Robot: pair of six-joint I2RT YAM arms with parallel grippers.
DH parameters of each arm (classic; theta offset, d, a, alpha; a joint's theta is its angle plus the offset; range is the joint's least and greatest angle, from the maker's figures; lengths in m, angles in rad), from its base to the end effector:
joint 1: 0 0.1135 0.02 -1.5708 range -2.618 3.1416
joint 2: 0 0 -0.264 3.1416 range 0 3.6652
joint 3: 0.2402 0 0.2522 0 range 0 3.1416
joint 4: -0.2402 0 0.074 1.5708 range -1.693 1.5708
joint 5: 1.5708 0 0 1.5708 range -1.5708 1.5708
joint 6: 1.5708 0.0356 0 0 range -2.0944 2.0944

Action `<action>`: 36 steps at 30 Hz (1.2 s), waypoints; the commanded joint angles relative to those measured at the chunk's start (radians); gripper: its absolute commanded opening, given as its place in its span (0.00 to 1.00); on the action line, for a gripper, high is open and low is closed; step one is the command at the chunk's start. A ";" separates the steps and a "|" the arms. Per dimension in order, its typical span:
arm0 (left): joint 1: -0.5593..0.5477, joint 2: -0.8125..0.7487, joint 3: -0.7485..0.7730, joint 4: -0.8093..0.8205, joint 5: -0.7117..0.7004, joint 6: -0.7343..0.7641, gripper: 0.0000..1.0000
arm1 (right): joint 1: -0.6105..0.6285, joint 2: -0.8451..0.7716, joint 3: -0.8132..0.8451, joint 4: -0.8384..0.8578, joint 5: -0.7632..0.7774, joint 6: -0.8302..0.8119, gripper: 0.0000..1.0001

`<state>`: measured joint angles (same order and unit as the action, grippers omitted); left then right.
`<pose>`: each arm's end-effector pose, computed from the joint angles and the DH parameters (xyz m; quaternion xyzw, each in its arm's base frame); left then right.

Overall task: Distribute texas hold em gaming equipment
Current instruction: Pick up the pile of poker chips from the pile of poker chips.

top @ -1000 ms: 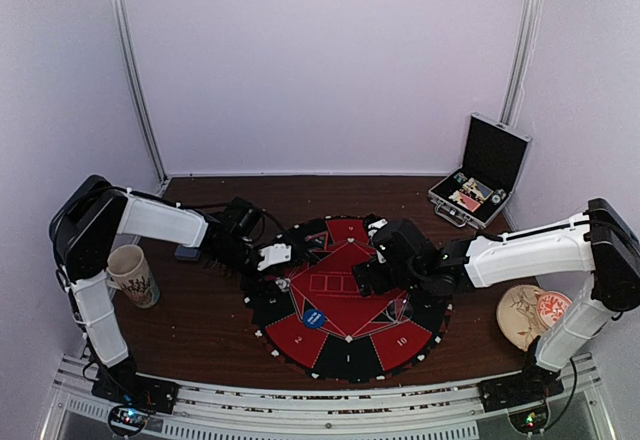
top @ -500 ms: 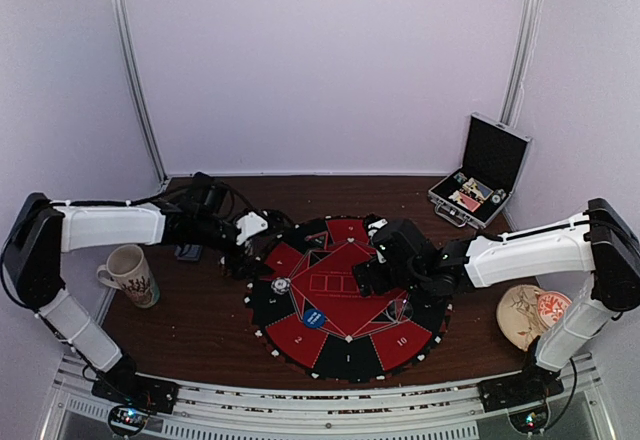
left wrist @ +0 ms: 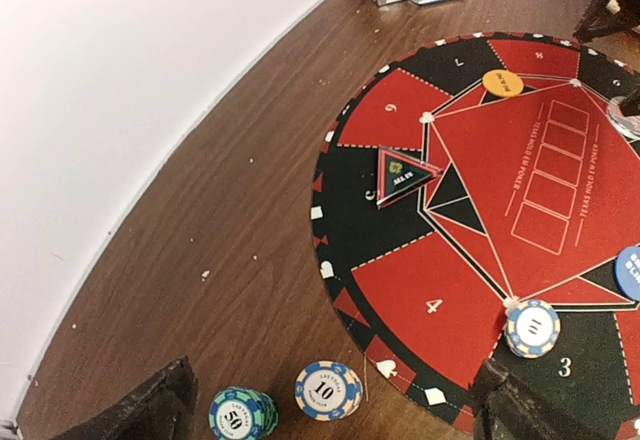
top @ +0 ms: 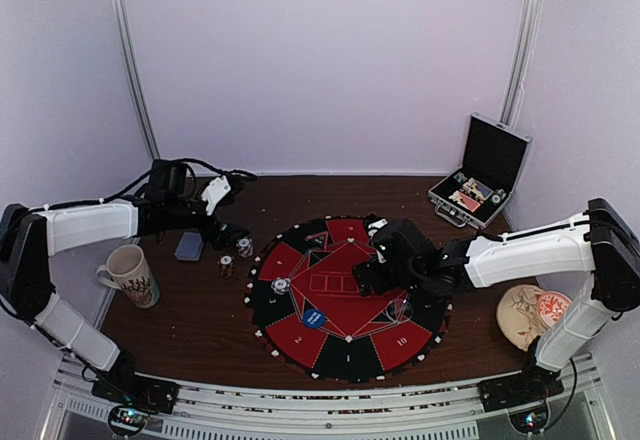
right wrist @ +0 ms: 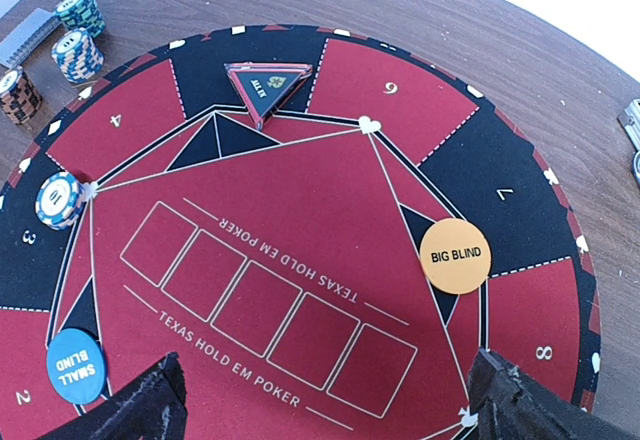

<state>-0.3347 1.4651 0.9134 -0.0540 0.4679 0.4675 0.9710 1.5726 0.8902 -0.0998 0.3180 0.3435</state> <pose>0.2962 -0.1200 0.2385 0.4355 0.7513 -0.1750 0.4640 0.1926 0.2619 0.1936 -0.2235 0.8859 0.1160 0.3896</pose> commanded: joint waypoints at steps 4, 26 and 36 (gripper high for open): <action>0.030 0.107 0.063 -0.009 -0.015 -0.031 0.98 | -0.001 -0.022 -0.011 0.005 0.027 -0.003 1.00; 0.030 0.331 0.195 -0.169 0.040 0.101 0.79 | -0.001 -0.012 -0.009 0.005 0.018 -0.005 1.00; 0.029 0.375 0.219 -0.154 0.004 0.087 0.78 | -0.001 -0.012 -0.009 0.006 0.015 -0.005 1.00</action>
<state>-0.3084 1.8252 1.1049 -0.2207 0.4770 0.5488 0.9710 1.5726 0.8902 -0.0998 0.3183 0.3435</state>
